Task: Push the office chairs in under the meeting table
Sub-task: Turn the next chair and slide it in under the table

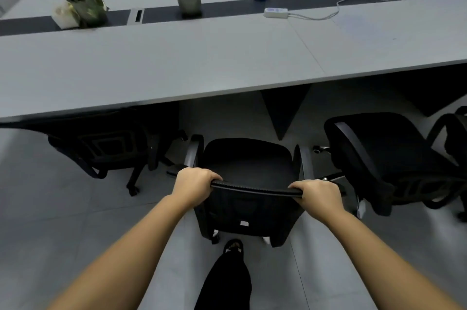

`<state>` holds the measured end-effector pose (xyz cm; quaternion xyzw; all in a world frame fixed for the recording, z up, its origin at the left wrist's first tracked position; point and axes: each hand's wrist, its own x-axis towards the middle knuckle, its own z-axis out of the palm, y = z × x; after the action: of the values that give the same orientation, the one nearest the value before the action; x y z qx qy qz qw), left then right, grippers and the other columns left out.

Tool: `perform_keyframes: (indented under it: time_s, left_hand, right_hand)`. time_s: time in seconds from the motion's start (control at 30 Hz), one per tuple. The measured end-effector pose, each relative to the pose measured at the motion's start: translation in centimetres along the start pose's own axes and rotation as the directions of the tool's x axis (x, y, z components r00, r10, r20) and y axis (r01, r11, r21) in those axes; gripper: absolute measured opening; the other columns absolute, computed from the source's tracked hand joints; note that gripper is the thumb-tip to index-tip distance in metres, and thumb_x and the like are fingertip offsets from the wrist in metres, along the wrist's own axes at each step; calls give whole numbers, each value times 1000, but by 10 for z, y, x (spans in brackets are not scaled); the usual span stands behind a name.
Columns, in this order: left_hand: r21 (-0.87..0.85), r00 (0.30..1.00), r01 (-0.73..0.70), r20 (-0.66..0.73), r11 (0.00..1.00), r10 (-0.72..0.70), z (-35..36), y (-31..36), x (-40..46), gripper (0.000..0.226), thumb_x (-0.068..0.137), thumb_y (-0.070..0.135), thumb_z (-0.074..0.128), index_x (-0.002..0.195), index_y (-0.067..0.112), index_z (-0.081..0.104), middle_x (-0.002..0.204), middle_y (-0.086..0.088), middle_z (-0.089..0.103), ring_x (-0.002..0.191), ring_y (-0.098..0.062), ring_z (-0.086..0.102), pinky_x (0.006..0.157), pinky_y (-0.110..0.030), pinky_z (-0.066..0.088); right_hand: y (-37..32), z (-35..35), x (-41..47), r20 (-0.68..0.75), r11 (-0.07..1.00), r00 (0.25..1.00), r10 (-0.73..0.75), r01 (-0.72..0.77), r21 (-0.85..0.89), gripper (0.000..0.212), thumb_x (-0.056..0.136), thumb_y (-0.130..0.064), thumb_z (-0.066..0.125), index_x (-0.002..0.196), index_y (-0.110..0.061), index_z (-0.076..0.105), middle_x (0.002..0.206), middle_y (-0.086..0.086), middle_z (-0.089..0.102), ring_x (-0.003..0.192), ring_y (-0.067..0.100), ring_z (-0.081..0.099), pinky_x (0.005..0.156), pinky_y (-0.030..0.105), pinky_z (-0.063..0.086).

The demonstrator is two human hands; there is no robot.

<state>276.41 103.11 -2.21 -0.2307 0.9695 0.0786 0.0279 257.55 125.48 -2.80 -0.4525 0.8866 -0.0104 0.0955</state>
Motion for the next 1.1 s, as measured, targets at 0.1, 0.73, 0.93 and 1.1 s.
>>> perform_keyframes:
  time_s: [0.1,0.73,0.93,1.1]
  left_hand:
    - [-2,1000,10,13,1000,-10,-5,-9,39,31,89,21,52,114,37,62,112,11,70,102,-14,64,74,-26,47]
    - [-61,970,243,50,968,-240,-39,-62,227,37,85,19,48,108,44,63,103,11,72,95,-14,64,63,-25,39]
    - [-26,949,310,69,950,-308,-47,-62,263,25,82,18,48,89,36,64,80,6,70,75,-15,62,45,-23,23]
    - [-8,947,309,94,951,-307,-46,-74,281,24,81,19,48,91,35,61,82,6,71,76,-15,63,45,-25,27]
  right_hand:
    - [9,-11,45,18,1000,1000,-2,3,-19,21,88,-35,52,106,-40,62,100,-13,70,91,11,63,65,25,44]
    - [48,-67,305,195,974,964,-180,203,-105,26,90,-32,45,110,-40,60,102,-5,71,93,20,63,70,29,43]
    - [66,-72,361,196,956,943,-270,287,-60,23,88,-32,46,103,-37,63,96,-5,71,88,20,63,70,32,45]
    - [68,-75,389,177,934,924,-339,354,-57,23,89,-30,44,103,-35,62,96,-5,71,89,22,62,69,32,43]
